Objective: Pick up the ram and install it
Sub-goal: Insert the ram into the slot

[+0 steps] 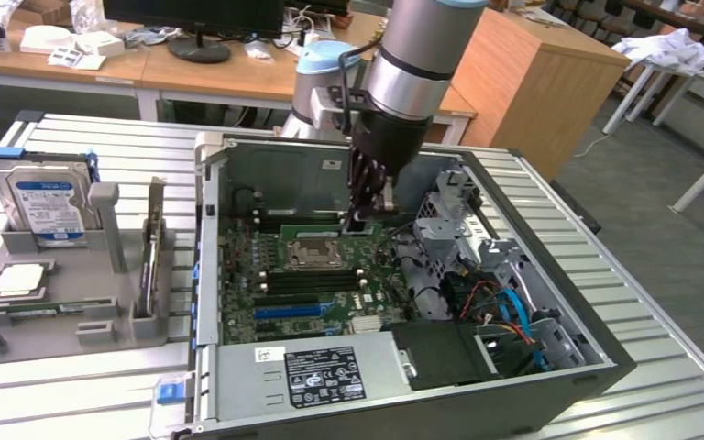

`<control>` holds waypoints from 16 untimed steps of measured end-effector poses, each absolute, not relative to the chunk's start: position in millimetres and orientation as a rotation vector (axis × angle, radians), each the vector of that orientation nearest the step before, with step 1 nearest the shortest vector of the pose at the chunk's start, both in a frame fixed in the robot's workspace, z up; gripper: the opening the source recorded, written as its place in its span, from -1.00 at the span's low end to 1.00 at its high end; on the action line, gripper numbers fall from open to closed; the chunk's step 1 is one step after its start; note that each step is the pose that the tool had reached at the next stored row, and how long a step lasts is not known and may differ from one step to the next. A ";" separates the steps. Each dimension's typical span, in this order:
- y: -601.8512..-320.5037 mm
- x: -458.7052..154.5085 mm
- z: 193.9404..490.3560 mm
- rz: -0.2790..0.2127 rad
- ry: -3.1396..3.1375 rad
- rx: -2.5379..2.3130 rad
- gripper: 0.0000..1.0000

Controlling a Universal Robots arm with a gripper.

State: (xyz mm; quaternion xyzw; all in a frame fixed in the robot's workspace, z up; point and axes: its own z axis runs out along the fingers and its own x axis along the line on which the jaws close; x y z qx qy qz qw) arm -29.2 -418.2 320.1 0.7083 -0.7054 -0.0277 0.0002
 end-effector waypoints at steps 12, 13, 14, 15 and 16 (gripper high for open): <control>-418.2 -29.3 305.7 -0.085 -2.216 2.226 -0.76; -418.2 -29.3 304.9 -0.085 -2.216 2.226 -0.76; -418.2 -29.3 304.2 -0.085 -2.216 2.226 -0.76; -418.2 -29.3 303.3 -0.085 -2.216 2.226 -0.76; -418.1 -29.3 302.5 -0.085 -2.216 2.226 -0.76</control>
